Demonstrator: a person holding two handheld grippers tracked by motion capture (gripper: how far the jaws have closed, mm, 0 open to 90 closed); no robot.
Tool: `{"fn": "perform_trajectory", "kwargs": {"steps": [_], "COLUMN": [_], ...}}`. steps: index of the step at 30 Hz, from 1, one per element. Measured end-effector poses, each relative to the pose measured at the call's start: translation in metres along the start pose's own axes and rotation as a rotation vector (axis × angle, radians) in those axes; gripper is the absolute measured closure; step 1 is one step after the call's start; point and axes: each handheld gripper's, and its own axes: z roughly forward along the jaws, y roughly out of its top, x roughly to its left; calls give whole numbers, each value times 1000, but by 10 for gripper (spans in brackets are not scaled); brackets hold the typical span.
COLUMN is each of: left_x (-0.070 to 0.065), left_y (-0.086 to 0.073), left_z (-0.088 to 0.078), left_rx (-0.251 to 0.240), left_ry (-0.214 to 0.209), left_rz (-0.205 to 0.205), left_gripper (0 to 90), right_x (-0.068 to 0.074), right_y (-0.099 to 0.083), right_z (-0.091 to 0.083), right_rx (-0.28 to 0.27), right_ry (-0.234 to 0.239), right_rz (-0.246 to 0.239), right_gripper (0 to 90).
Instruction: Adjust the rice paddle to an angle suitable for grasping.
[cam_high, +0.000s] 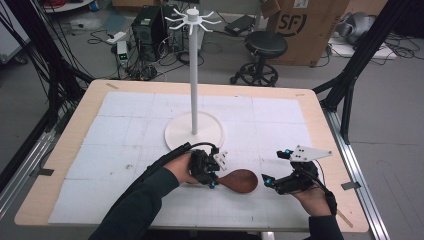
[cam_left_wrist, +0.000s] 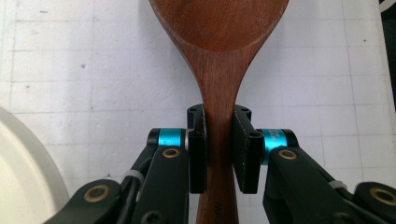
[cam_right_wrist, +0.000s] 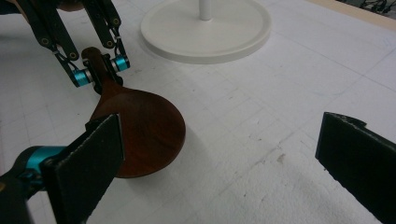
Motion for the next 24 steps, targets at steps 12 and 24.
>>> {"fn": "perform_trajectory", "kwargs": {"steps": [12,24], "left_x": [1,4], "left_y": [2,3], "left_z": [6,10], "left_rx": [-7,-20], "left_ry": [0,-7], "left_rz": [-1,-25], "left_gripper": [781,777], "right_x": [0,0], "right_y": [0,-1], "right_z": [1,1], "right_rx": [5,6], "right_ry": [2,3], "right_rz": [-2,-3], "right_gripper": [3,3]}}
